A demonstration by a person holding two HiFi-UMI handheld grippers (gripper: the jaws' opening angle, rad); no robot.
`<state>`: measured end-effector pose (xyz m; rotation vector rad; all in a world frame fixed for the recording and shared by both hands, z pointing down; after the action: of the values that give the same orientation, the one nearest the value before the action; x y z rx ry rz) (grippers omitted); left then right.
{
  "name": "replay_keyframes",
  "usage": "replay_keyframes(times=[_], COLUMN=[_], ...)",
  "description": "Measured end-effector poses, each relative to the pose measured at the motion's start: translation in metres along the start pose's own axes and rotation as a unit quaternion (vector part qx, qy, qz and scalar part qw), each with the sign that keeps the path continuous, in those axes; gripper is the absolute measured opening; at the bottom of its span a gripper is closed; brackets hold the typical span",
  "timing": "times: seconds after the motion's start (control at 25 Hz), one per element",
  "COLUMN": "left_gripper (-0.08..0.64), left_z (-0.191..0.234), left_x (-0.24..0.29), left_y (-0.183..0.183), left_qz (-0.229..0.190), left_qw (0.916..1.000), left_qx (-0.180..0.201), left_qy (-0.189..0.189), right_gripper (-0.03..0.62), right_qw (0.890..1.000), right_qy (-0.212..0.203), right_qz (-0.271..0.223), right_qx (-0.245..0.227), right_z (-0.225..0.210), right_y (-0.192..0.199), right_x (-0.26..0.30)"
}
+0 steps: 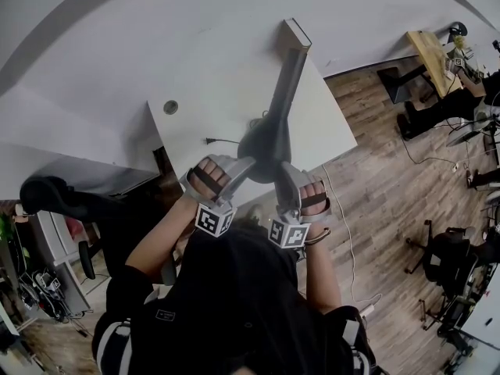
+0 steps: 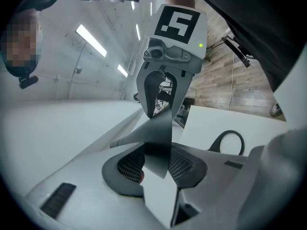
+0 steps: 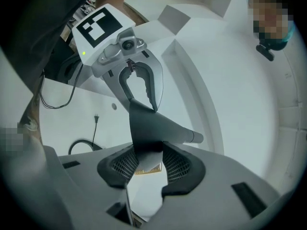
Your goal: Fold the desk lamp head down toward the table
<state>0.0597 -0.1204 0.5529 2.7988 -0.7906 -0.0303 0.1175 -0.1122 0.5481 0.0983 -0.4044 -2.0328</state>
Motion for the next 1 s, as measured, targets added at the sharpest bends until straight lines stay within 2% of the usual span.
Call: replay_keyframes(times=[0.4, 0.64, 1.0], left_gripper=[0.140, 0.152, 0.161], left_z=[-0.030, -0.042, -0.048], left_x=[0.015, 0.023, 0.032], left_y=[0.019, 0.026, 0.035], left_qz=[0.016, 0.028, 0.060], left_qw=[0.9974, 0.9960, 0.9922], left_qx=[0.056, 0.068, 0.092], left_qy=[-0.042, -0.051, -0.059], right_gripper=[0.173, 0.179, 0.195], right_qw=[0.999, 0.997, 0.997], right_qy=[0.011, 0.017, 0.019], right_qz=[0.007, 0.021, 0.021], right_qx=[-0.041, -0.067, -0.074], right_z=[0.024, 0.033, 0.038], right_y=[0.021, 0.030, 0.037], right_x=[0.015, 0.022, 0.031])
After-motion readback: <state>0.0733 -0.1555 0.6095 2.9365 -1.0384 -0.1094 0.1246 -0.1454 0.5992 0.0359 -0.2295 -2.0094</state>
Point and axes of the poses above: the fingertips, and each gripper's own axes: x forward along the fingers, z to its left, y out of its underside, the point moved 2 cm from there along -x, backward along the fingers, and after that the axes turned 13 degrees about -z, right-handed, at the moved point
